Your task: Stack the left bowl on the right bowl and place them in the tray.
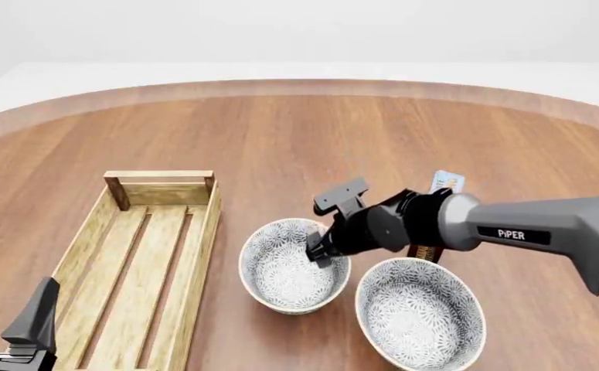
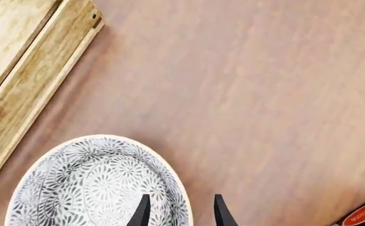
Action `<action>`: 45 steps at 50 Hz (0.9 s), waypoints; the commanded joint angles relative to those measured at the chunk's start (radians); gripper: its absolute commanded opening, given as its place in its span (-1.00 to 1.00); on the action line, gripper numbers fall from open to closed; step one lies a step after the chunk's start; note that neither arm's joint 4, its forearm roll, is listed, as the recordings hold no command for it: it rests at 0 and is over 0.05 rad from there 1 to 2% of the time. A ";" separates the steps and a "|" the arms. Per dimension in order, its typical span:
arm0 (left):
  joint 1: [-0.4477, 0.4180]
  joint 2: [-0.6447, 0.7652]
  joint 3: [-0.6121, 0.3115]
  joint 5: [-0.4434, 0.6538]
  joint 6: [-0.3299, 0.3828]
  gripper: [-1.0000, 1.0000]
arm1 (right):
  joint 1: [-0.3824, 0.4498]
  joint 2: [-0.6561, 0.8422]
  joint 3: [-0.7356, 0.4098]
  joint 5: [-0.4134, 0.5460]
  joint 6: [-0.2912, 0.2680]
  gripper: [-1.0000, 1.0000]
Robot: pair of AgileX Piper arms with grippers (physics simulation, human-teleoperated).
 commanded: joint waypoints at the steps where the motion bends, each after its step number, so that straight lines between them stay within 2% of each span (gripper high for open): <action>1: 0.000 0.000 0.000 0.000 0.000 1.00 | 0.005 0.011 0.012 -0.015 0.007 1.00; 2: 0.000 0.000 0.000 0.000 0.000 1.00 | -0.003 0.008 0.010 -0.012 -0.001 -1.00; 13: 0.000 0.000 0.000 0.000 0.000 1.00 | -0.016 -0.016 0.004 -0.002 -0.015 -1.00; 15: 0.000 0.000 0.000 0.000 0.000 1.00 | -0.011 -0.063 0.002 0.005 0.000 -1.00; 16: 0.000 0.000 0.000 0.000 0.000 1.00 | -0.006 -0.267 -0.033 0.054 0.040 -1.00; 17: 0.000 0.000 0.000 0.000 0.000 1.00 | -0.008 -0.280 -0.042 0.066 0.040 -1.00; 38: 0.000 0.000 0.000 0.000 0.000 1.00 | -0.036 -0.440 -0.148 0.182 0.033 -1.00; 45: 0.000 0.000 0.000 0.000 0.000 1.00 | -0.051 -0.495 -0.141 0.200 0.041 -1.00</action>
